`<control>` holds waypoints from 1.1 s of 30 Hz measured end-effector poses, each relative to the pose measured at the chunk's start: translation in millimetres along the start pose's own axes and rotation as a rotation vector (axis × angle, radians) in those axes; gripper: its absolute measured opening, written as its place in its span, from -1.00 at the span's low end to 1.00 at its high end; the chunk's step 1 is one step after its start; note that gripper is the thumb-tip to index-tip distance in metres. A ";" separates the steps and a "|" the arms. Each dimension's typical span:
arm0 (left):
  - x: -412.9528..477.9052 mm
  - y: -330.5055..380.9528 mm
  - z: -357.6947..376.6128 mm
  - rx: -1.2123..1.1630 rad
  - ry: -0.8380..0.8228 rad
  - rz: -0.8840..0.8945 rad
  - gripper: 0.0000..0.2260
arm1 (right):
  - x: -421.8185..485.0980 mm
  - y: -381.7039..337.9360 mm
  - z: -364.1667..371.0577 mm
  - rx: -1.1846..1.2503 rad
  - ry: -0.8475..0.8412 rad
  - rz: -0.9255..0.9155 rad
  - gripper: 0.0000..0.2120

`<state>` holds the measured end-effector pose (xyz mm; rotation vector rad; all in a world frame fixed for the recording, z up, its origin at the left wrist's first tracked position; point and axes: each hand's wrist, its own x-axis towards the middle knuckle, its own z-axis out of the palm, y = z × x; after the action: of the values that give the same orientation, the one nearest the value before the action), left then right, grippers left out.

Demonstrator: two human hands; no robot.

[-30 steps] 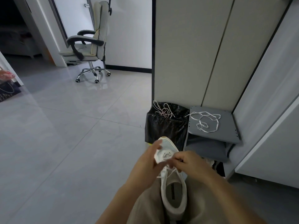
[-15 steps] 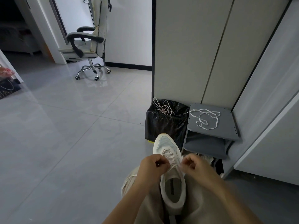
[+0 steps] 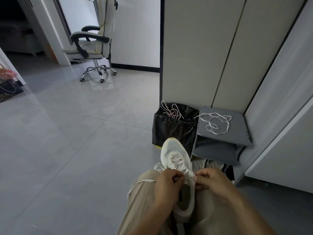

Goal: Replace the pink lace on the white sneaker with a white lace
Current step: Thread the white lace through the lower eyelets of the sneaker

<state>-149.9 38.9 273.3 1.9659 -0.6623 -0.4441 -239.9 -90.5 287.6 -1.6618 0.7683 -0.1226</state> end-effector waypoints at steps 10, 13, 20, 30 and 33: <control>-1.0 -3.8 6.6 0.040 0.034 0.023 -0.69 | -0.7 4.1 1.3 0.035 0.010 -0.028 -0.92; -1.2 -2.5 9.6 0.090 0.029 0.070 -0.79 | -2.0 5.1 1.6 0.013 0.002 -0.044 -0.90; 8.0 -0.3 10.0 0.216 0.017 0.181 -0.90 | 1.4 5.6 -1.3 -0.032 -0.010 -0.045 -0.89; 22.1 -46.4 -54.7 0.103 0.263 0.016 -0.82 | 5.4 34.1 -94.6 0.034 0.571 0.143 -0.77; 18.3 -54.4 -52.7 0.224 0.073 0.045 -0.91 | 7.2 48.2 -114.0 -0.057 0.695 0.259 -0.71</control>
<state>-91.6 84.3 248.4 2.1622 -0.7333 -0.2783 -309.0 -192.0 270.6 -1.5567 1.5116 -0.5149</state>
